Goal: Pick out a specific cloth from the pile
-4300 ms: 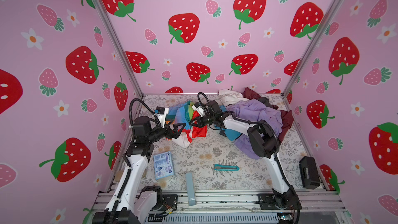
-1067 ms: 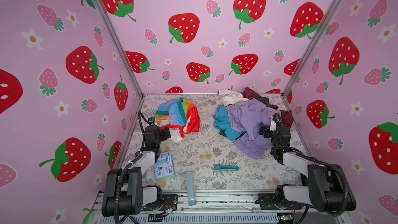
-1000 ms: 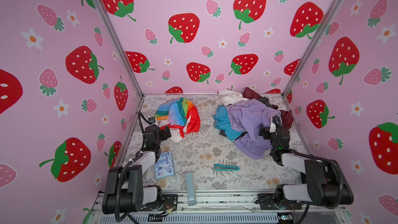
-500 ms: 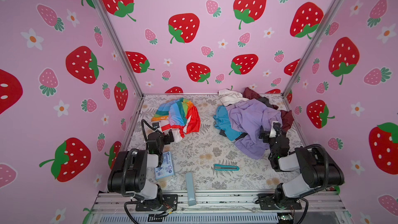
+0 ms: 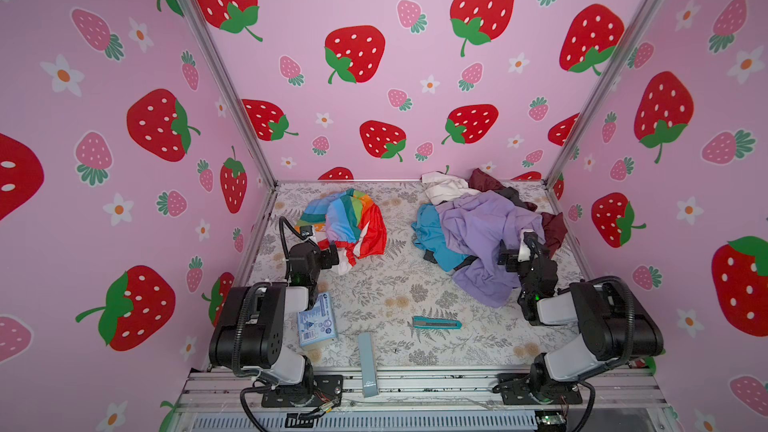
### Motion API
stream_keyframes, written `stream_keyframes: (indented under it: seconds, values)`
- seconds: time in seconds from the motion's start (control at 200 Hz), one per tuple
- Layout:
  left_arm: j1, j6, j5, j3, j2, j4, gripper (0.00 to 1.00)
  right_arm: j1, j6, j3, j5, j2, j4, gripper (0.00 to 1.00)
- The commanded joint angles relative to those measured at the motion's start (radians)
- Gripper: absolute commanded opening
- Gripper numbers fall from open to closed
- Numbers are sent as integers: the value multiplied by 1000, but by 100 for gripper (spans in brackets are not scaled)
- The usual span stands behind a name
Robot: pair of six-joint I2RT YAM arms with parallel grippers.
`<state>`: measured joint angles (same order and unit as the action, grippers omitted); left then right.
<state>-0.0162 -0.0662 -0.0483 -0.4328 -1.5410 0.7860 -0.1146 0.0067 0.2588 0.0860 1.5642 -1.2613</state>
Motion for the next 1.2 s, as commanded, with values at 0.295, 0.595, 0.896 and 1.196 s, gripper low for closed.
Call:
stream_keyframes:
  seconds: [0.295, 0.595, 0.896, 1.196]
  values:
    - [16, 4, -91, -17, -9, -11, 99, 9, -4, 16, 8, 14, 20, 100]
    - [19, 6, -97, -13, -5, -7, 99, 9, -3, 13, 8, 8, 19, 100]
    - [21, 9, -97, -12, -4, -6, 99, 10, -4, 13, 8, 8, 18, 100]
    - [20, 8, -97, -15, -7, -8, 99, 9, -4, 14, 8, 10, 20, 100]
